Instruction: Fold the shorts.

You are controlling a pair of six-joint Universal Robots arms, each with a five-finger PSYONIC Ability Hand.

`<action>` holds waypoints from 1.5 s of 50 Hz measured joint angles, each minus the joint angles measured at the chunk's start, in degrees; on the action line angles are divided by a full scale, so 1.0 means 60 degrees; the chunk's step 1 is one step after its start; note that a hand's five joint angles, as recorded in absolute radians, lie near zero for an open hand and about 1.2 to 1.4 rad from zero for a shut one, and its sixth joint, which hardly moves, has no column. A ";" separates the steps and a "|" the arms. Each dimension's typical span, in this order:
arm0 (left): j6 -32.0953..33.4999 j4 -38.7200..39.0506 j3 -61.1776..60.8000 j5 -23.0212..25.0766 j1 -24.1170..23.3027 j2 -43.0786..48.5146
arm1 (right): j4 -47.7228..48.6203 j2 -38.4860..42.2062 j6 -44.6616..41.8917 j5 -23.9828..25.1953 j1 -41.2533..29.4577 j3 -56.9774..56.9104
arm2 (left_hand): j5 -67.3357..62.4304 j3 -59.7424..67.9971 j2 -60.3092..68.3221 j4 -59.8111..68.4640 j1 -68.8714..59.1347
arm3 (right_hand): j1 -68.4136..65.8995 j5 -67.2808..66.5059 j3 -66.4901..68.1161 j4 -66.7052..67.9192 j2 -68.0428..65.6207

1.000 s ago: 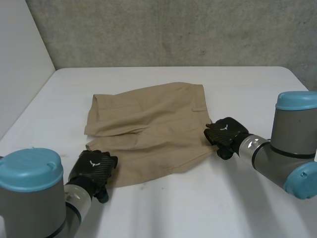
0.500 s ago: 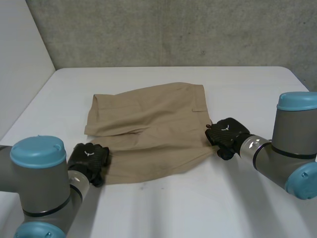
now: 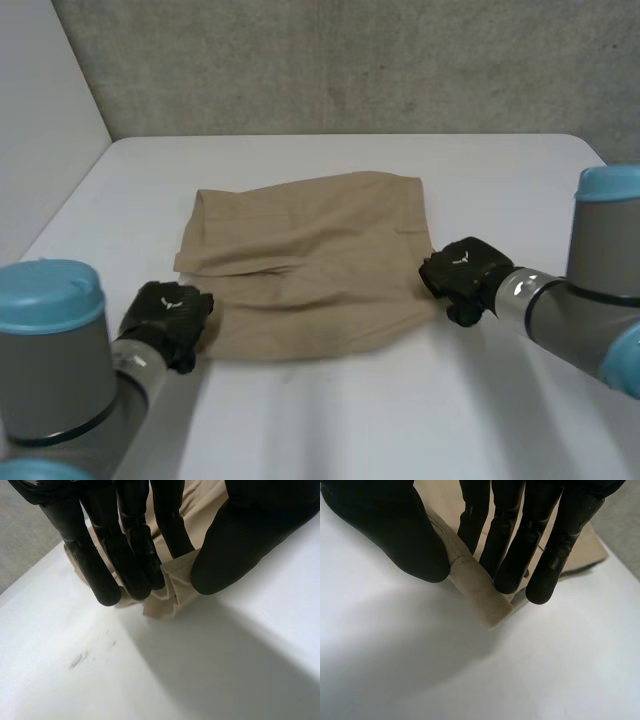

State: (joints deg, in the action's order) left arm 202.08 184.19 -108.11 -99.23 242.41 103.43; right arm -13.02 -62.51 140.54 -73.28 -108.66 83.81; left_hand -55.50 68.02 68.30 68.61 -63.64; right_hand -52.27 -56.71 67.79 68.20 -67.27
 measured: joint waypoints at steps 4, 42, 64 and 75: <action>0.0388 -0.1773 -0.0261 0.0102 -0.0095 -0.1118 | -0.2019 -0.0700 -0.1108 -0.0037 0.0092 0.0188 | 0.0000 0.0001 0.0001 0.0004 0.0002 | 0.0000 0.0000 0.0000 0.0001 -0.0001; 0.2464 0.2696 0.8374 -0.0362 0.0171 0.2682 | 0.2603 0.1270 -0.0596 -0.2128 -0.0469 -0.6724 | 0.0000 0.0056 0.0051 0.0011 0.0002 | -0.0320 -0.0132 0.0000 0.0005 -0.0069; 0.1123 0.3845 0.5485 -0.0459 0.0000 0.1037 | 0.4239 0.0727 0.0034 -0.2170 -0.0913 -0.4539 | -0.0171 0.0056 0.0060 0.0014 0.0002 | -0.0322 -0.0172 0.0000 0.0008 -0.0069; 0.0268 0.2899 0.2167 -0.0470 -0.0024 0.0961 | 0.2696 0.1396 -0.0400 -0.2027 -0.0931 -0.2427 | -0.0171 0.0057 0.0061 0.0043 0.0002 | -0.0322 -0.0172 0.0000 0.0008 -0.0069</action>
State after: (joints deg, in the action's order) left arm 203.69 201.59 -95.11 -102.05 242.26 109.20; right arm 3.15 -54.14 138.14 -85.44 -114.25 69.25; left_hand -56.52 68.36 68.67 68.86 -63.62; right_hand -54.21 -57.75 67.79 68.25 -67.68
